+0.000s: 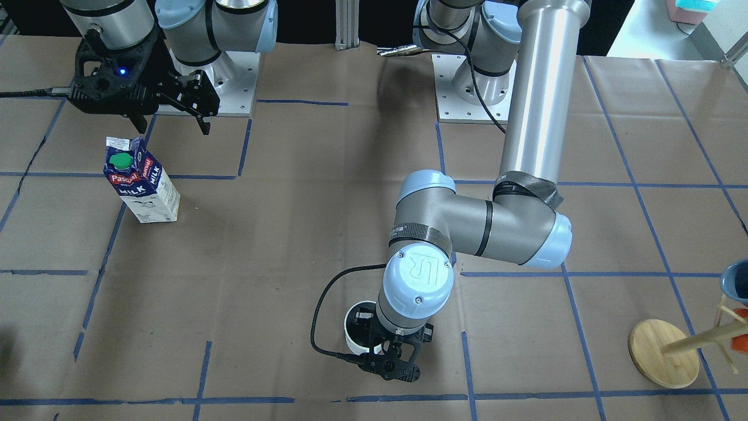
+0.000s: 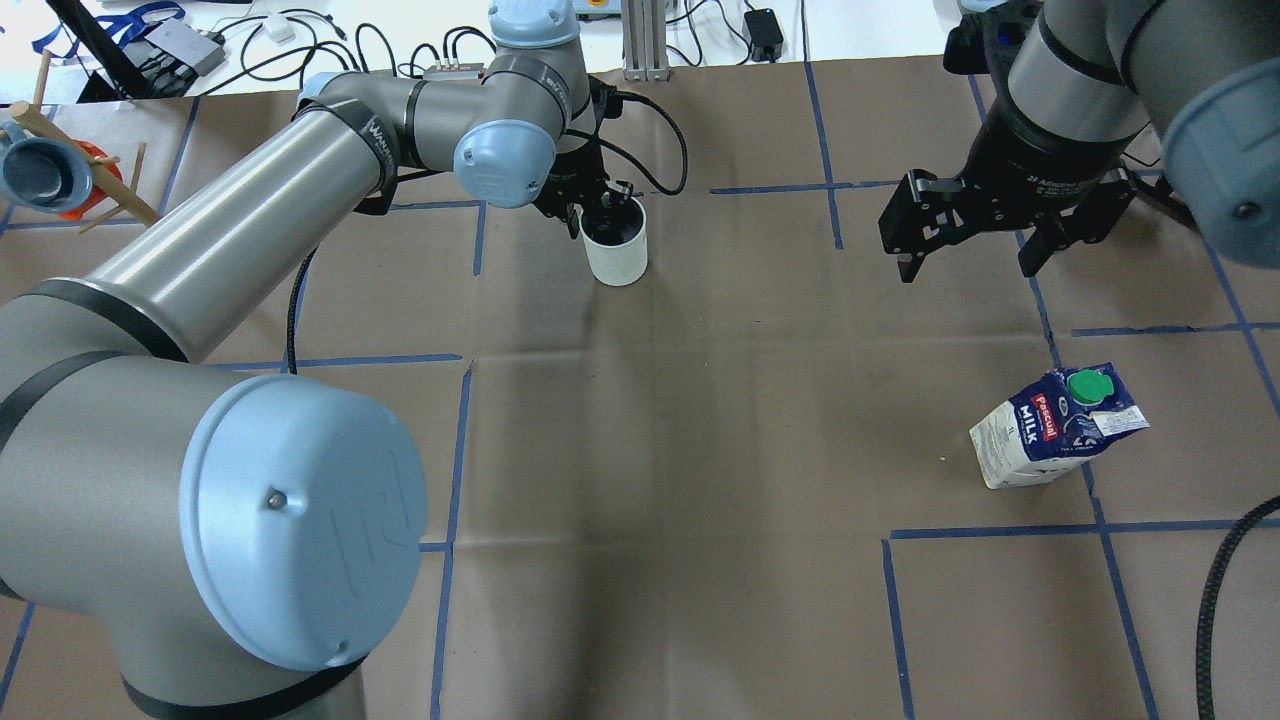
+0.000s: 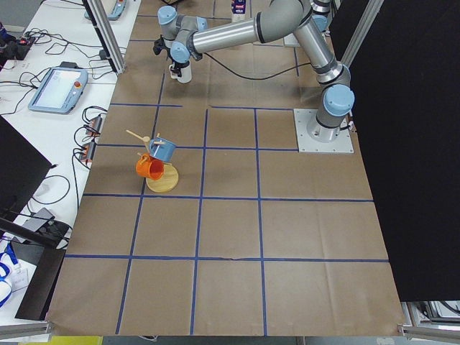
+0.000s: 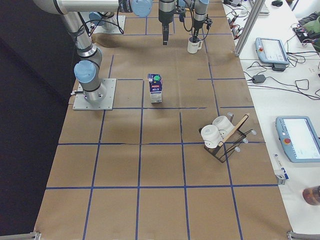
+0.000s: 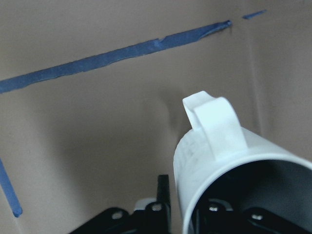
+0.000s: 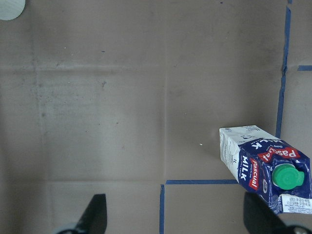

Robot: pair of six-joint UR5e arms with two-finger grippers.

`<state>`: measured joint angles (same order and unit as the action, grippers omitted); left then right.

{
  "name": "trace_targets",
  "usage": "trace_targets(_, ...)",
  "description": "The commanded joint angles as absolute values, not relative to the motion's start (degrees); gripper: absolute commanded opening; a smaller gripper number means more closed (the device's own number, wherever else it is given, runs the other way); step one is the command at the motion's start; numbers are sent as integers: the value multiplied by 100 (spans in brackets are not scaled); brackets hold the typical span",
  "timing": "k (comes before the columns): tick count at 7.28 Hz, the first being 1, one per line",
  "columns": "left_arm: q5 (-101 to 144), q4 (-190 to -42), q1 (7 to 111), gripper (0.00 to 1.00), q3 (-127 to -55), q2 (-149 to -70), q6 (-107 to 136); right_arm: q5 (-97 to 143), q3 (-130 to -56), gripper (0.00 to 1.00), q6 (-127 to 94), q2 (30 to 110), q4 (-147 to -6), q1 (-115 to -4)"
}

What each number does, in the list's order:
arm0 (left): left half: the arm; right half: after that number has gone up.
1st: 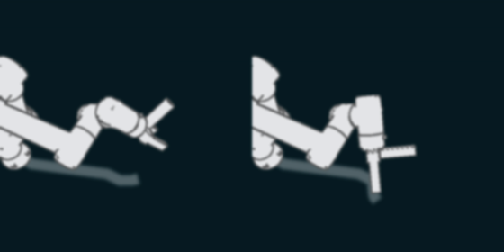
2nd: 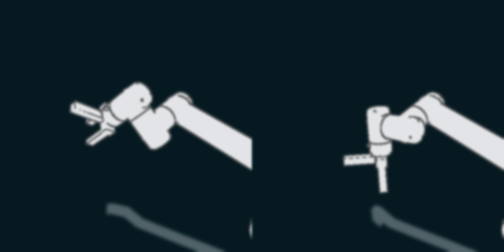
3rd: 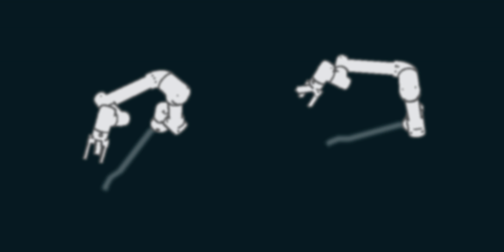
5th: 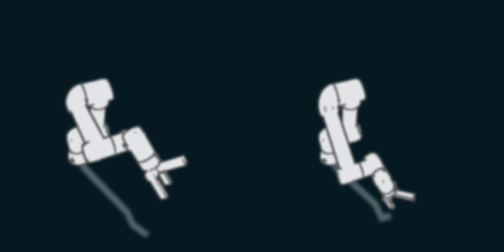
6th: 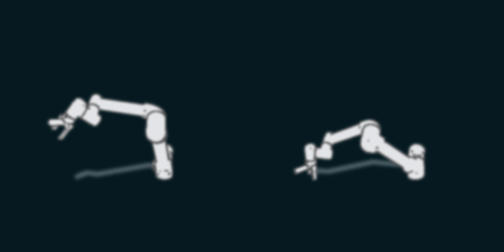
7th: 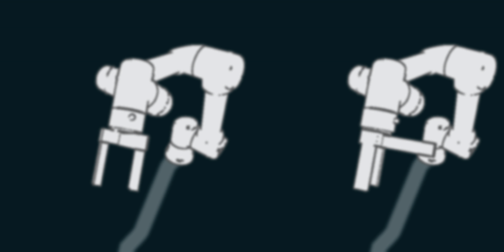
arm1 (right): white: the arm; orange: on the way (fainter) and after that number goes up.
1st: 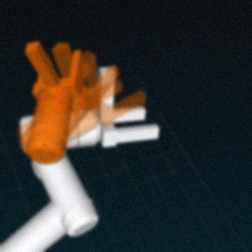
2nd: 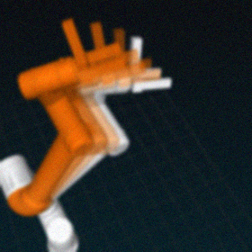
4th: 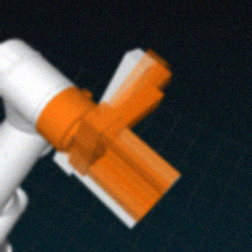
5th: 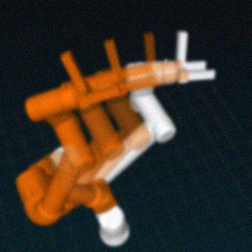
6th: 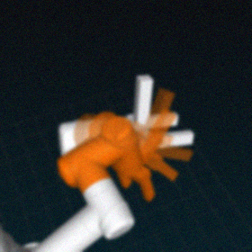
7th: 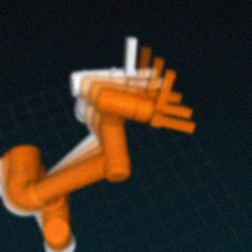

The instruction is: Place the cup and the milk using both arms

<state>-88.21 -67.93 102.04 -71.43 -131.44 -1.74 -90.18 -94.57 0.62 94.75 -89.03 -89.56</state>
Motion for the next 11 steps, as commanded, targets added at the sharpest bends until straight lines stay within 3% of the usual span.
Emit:
trace_targets(1,-8815,-6907,10248,99,-7145,-12913,-167,-9026,-9457,100,96,9466,-8903,-8904)
trace_targets(7,-8894,-8935,10125,100,-7259,-11201,-167,-9123,-9614,100,2265,9649,-8851,-7173)
trace_targets(11,-8895,-9974,9809,100,-7565,-10040,-150,-9079,-10825,100,2970,10151,-9253,-6804)
